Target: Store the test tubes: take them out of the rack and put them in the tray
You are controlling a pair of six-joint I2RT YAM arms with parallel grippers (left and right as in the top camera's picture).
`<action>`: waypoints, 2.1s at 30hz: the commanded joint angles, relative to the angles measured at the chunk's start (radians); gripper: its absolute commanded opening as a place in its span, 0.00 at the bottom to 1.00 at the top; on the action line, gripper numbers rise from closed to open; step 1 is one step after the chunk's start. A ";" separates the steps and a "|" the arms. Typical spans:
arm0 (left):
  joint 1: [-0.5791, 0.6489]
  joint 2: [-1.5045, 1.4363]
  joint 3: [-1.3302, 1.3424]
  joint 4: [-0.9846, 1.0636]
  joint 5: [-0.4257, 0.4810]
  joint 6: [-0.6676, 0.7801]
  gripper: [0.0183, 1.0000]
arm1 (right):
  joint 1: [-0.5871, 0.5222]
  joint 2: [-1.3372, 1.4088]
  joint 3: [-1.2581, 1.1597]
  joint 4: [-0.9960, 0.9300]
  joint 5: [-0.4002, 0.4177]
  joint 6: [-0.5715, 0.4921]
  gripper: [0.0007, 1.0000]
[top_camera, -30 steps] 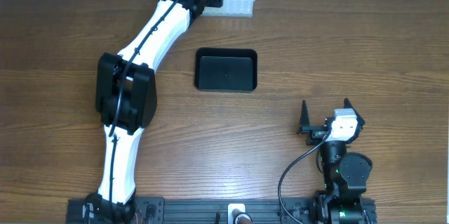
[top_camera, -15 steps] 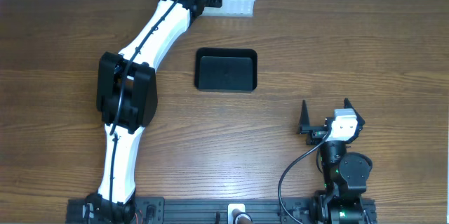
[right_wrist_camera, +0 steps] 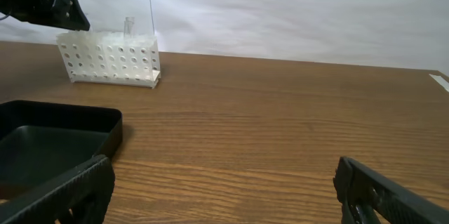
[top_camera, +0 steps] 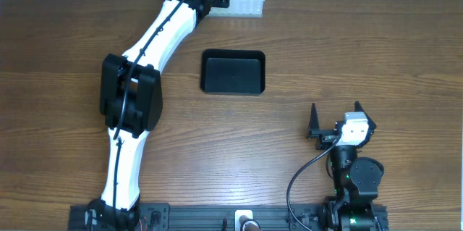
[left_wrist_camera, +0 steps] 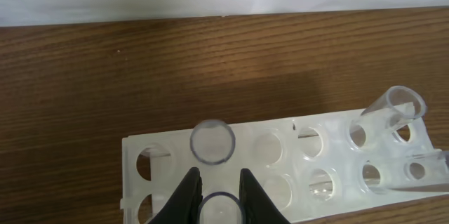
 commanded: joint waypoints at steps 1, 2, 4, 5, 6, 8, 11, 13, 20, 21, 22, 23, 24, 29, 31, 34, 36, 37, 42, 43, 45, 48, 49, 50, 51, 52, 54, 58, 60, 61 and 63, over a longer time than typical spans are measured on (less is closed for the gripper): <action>-0.004 0.005 0.051 -0.018 0.001 -0.004 0.11 | -0.006 -0.010 -0.005 -0.004 0.010 0.006 0.99; -0.004 -0.001 0.055 -0.023 -0.003 -0.004 0.11 | -0.006 -0.010 -0.005 -0.004 0.010 0.006 0.99; -0.006 -0.014 0.055 -0.030 -0.018 -0.004 0.10 | -0.006 -0.010 -0.005 -0.004 0.010 0.006 0.99; -0.008 -0.024 0.055 -0.034 -0.022 -0.004 0.10 | -0.006 -0.010 -0.005 -0.004 0.010 0.006 0.99; -0.008 -0.032 0.055 -0.036 -0.029 -0.004 0.10 | -0.006 -0.010 -0.005 -0.004 0.010 0.006 0.99; -0.010 -0.054 0.055 -0.040 -0.033 -0.004 0.10 | -0.006 -0.010 -0.005 -0.004 0.010 0.006 0.99; -0.012 -0.091 0.055 -0.042 -0.038 -0.003 0.08 | -0.006 -0.010 -0.005 -0.004 0.010 0.006 0.99; -0.014 -0.116 0.055 -0.042 -0.044 -0.003 0.08 | -0.006 -0.010 -0.005 -0.004 0.010 0.006 0.99; -0.021 -0.214 0.055 -0.058 -0.044 -0.003 0.08 | -0.006 -0.010 -0.005 -0.004 0.010 0.006 0.99; -0.023 -0.226 0.055 -0.072 -0.043 -0.004 0.07 | -0.006 -0.010 -0.005 -0.004 0.010 0.006 0.99; -0.025 -0.238 0.055 -0.089 -0.043 -0.004 0.07 | -0.006 -0.010 -0.005 -0.004 0.010 0.006 0.99; -0.027 -0.251 0.055 -0.115 -0.043 -0.005 0.06 | -0.006 -0.010 -0.005 -0.004 0.010 0.006 0.99; -0.028 -0.262 0.055 -0.143 -0.043 -0.011 0.04 | -0.006 -0.010 -0.005 -0.004 0.010 0.006 0.99; -0.046 -0.310 0.055 -0.345 -0.013 -0.046 0.02 | -0.006 -0.010 -0.005 -0.004 0.010 0.006 0.99; -0.053 -0.319 0.055 -0.426 0.023 -0.069 0.02 | -0.006 -0.010 -0.005 -0.004 0.010 0.006 0.99; -0.061 -0.320 0.055 -0.550 0.087 -0.120 0.02 | -0.006 -0.010 -0.005 -0.004 0.010 0.006 0.99; -0.065 -0.320 0.051 -0.621 0.117 -0.148 0.02 | -0.006 -0.010 -0.005 -0.004 0.010 0.006 0.99; -0.067 -0.320 0.051 -0.655 0.123 -0.166 0.02 | -0.006 -0.010 -0.005 -0.004 0.010 0.006 0.99; -0.066 -0.300 0.050 -0.743 0.153 -0.192 0.03 | -0.006 -0.010 -0.005 -0.004 0.010 0.006 0.99; -0.066 -0.289 0.050 -0.757 0.153 -0.192 0.04 | -0.006 -0.010 -0.005 -0.004 0.010 0.006 0.99; -0.067 -0.266 0.050 -0.785 0.153 -0.192 0.04 | -0.006 -0.010 -0.005 -0.004 0.010 0.006 0.99; -0.066 -0.220 0.050 -0.810 0.153 -0.192 0.06 | -0.006 -0.010 -0.005 -0.004 0.010 0.006 0.99; -0.066 -0.205 0.050 -0.814 0.153 -0.192 0.06 | -0.006 -0.010 -0.005 -0.004 0.010 0.006 0.99; -0.066 -0.188 0.050 -0.818 0.153 -0.192 0.06 | -0.006 -0.010 -0.005 -0.004 0.010 0.006 0.99; -0.066 -0.173 0.050 -0.820 0.153 -0.192 0.06 | -0.006 -0.010 -0.005 -0.004 0.010 0.006 0.99; -0.066 -0.161 0.050 -0.822 0.154 -0.192 0.06 | -0.006 -0.010 -0.005 -0.004 0.010 0.006 0.99; -0.067 -0.135 0.050 -0.823 0.158 -0.192 0.06 | -0.006 -0.010 -0.005 -0.004 0.010 0.006 0.99; -0.066 -0.090 0.050 -0.823 0.175 -0.192 0.06 | -0.006 -0.010 -0.005 -0.004 0.010 0.006 0.99; -0.066 -0.071 0.050 -0.822 0.175 -0.192 0.06 | -0.006 -0.010 -0.005 -0.004 0.010 0.006 0.99; -0.066 -0.061 0.050 -0.821 0.175 -0.192 0.06 | -0.006 -0.010 -0.005 -0.004 0.010 0.006 0.99; -0.066 -0.046 0.050 -0.821 0.175 -0.192 0.06 | -0.006 -0.010 -0.005 -0.004 0.010 0.006 0.99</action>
